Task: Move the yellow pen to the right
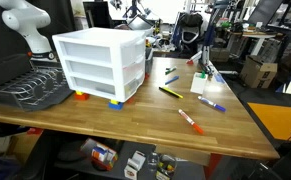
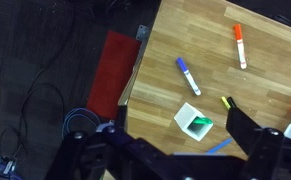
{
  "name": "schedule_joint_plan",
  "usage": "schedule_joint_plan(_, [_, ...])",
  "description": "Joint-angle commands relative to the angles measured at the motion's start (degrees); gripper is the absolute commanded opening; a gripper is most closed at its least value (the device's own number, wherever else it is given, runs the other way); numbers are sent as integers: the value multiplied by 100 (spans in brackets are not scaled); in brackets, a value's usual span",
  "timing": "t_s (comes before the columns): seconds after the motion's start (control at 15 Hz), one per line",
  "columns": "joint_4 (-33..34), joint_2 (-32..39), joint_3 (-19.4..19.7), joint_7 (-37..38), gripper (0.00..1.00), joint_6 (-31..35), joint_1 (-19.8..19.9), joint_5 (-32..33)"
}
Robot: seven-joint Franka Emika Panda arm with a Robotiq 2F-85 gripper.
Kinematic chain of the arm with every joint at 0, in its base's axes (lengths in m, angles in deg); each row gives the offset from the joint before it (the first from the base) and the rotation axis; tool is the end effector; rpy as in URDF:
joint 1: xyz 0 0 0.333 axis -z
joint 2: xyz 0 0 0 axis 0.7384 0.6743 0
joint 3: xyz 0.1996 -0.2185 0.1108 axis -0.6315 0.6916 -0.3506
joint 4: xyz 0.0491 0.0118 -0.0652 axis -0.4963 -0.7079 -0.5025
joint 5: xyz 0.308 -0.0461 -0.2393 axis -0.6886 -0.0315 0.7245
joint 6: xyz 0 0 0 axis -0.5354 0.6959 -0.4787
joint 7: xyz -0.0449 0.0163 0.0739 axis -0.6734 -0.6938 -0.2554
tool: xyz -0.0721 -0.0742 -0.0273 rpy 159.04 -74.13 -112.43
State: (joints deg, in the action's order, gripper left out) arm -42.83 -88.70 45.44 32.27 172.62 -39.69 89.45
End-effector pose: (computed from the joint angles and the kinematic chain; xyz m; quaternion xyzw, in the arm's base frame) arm 0.4149 -0.1682 0.5250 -0.9879 0.1454 0.0339 0.0428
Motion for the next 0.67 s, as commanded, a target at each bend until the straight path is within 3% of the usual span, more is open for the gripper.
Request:
schedule_joint_plan(0.0, [17,12,-65,-24,100,-18,79,-23])
schedule_joint_plan(0.6, [-163,446,-716,-359,100,901,-601,-323])
